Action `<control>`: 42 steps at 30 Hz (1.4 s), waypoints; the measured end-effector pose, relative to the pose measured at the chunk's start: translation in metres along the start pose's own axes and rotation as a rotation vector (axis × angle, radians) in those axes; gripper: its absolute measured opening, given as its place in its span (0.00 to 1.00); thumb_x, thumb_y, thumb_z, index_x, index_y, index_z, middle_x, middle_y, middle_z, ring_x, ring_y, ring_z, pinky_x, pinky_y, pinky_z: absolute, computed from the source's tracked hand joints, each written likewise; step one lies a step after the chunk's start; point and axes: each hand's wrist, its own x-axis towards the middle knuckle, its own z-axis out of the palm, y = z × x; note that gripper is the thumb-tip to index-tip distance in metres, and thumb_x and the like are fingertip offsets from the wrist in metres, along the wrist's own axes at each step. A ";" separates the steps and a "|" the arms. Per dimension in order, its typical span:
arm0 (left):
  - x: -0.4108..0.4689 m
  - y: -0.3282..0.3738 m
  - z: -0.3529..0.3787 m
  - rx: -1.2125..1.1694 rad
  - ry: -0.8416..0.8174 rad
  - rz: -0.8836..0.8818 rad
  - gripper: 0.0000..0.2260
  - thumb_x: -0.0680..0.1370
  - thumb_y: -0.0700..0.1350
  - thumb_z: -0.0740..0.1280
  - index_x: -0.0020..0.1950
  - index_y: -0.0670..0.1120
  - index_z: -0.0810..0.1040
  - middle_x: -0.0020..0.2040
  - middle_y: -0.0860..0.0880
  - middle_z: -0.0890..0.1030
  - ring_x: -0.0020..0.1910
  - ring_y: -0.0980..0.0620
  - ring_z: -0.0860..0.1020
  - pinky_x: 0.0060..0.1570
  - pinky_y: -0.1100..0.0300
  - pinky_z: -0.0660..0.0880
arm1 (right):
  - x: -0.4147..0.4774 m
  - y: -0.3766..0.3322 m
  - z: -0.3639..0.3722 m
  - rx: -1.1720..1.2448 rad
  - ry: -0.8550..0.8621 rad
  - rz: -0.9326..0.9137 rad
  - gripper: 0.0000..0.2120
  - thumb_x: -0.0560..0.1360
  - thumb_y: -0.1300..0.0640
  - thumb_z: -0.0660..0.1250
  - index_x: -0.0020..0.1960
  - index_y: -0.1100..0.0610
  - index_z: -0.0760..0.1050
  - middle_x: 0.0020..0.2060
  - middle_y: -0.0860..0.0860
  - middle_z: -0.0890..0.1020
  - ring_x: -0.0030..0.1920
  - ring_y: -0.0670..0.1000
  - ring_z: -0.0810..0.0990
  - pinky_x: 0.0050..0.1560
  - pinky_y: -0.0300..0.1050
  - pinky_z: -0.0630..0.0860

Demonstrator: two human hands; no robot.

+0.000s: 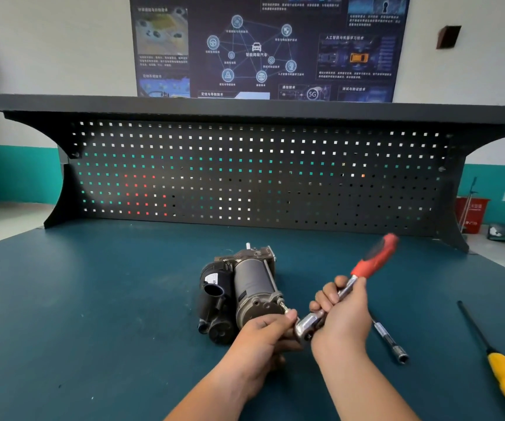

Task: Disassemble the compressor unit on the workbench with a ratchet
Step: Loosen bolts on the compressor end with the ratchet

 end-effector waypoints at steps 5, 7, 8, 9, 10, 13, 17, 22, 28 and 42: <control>0.000 0.001 0.000 0.153 0.095 0.192 0.10 0.76 0.44 0.68 0.35 0.46 0.77 0.28 0.52 0.78 0.27 0.58 0.76 0.26 0.71 0.66 | -0.013 0.010 0.000 -0.347 -0.376 -0.425 0.15 0.76 0.47 0.52 0.36 0.55 0.65 0.22 0.44 0.64 0.23 0.43 0.60 0.26 0.37 0.60; -0.001 0.000 0.000 0.115 0.066 0.161 0.12 0.77 0.41 0.66 0.32 0.44 0.76 0.26 0.50 0.76 0.24 0.57 0.73 0.25 0.69 0.66 | -0.018 0.017 -0.003 -0.516 -0.578 -0.611 0.14 0.76 0.45 0.53 0.37 0.52 0.67 0.25 0.45 0.68 0.26 0.42 0.64 0.28 0.36 0.62; -0.001 -0.001 -0.001 0.088 0.050 0.125 0.12 0.77 0.41 0.66 0.32 0.43 0.75 0.26 0.49 0.75 0.24 0.55 0.72 0.26 0.66 0.66 | -0.019 0.020 -0.003 -0.610 -0.657 -0.686 0.13 0.77 0.44 0.52 0.38 0.48 0.68 0.27 0.45 0.70 0.27 0.42 0.65 0.30 0.38 0.63; -0.001 -0.001 -0.001 0.065 0.042 0.088 0.11 0.77 0.41 0.66 0.34 0.42 0.75 0.27 0.47 0.75 0.25 0.53 0.72 0.28 0.63 0.65 | -0.020 0.022 -0.004 -0.692 -0.703 -0.743 0.12 0.77 0.44 0.52 0.38 0.45 0.68 0.28 0.45 0.71 0.28 0.43 0.67 0.31 0.40 0.64; 0.000 -0.002 -0.002 0.043 0.037 0.061 0.10 0.76 0.41 0.66 0.35 0.42 0.75 0.29 0.45 0.75 0.27 0.51 0.71 0.30 0.60 0.64 | -0.019 0.022 -0.004 -0.739 -0.712 -0.779 0.12 0.77 0.44 0.52 0.38 0.43 0.69 0.29 0.44 0.72 0.28 0.43 0.67 0.31 0.40 0.64; 0.002 -0.003 -0.002 0.000 0.047 0.055 0.14 0.77 0.42 0.65 0.31 0.44 0.74 0.25 0.48 0.73 0.24 0.54 0.69 0.30 0.59 0.60 | -0.022 0.019 0.001 -0.601 -0.598 -0.635 0.14 0.76 0.44 0.54 0.37 0.49 0.68 0.26 0.44 0.69 0.26 0.42 0.64 0.29 0.34 0.63; 0.002 -0.003 0.002 -0.048 0.047 0.050 0.14 0.76 0.48 0.66 0.31 0.47 0.73 0.25 0.51 0.72 0.22 0.59 0.69 0.25 0.65 0.58 | -0.011 0.005 0.003 -0.150 -0.130 -0.153 0.17 0.81 0.49 0.52 0.36 0.53 0.65 0.21 0.44 0.62 0.21 0.44 0.60 0.26 0.38 0.61; 0.005 -0.004 0.004 -0.060 0.041 0.044 0.14 0.76 0.50 0.66 0.31 0.48 0.77 0.30 0.50 0.79 0.26 0.58 0.77 0.24 0.66 0.59 | 0.002 -0.002 -0.001 0.158 0.126 0.134 0.17 0.81 0.50 0.52 0.34 0.53 0.63 0.18 0.45 0.62 0.17 0.44 0.60 0.22 0.37 0.59; 0.003 -0.003 0.001 -0.025 0.032 0.013 0.11 0.75 0.50 0.68 0.35 0.48 0.73 0.32 0.49 0.73 0.24 0.55 0.76 0.23 0.65 0.59 | -0.015 0.010 0.006 -0.334 -0.313 -0.371 0.16 0.82 0.50 0.52 0.39 0.56 0.66 0.21 0.45 0.64 0.22 0.41 0.60 0.24 0.35 0.60; 0.003 -0.002 0.002 -0.042 0.017 0.044 0.13 0.77 0.47 0.65 0.33 0.47 0.76 0.25 0.53 0.77 0.22 0.61 0.73 0.25 0.66 0.58 | -0.007 0.003 0.005 -0.178 -0.120 -0.127 0.17 0.82 0.48 0.51 0.38 0.53 0.67 0.20 0.43 0.62 0.20 0.43 0.59 0.24 0.37 0.61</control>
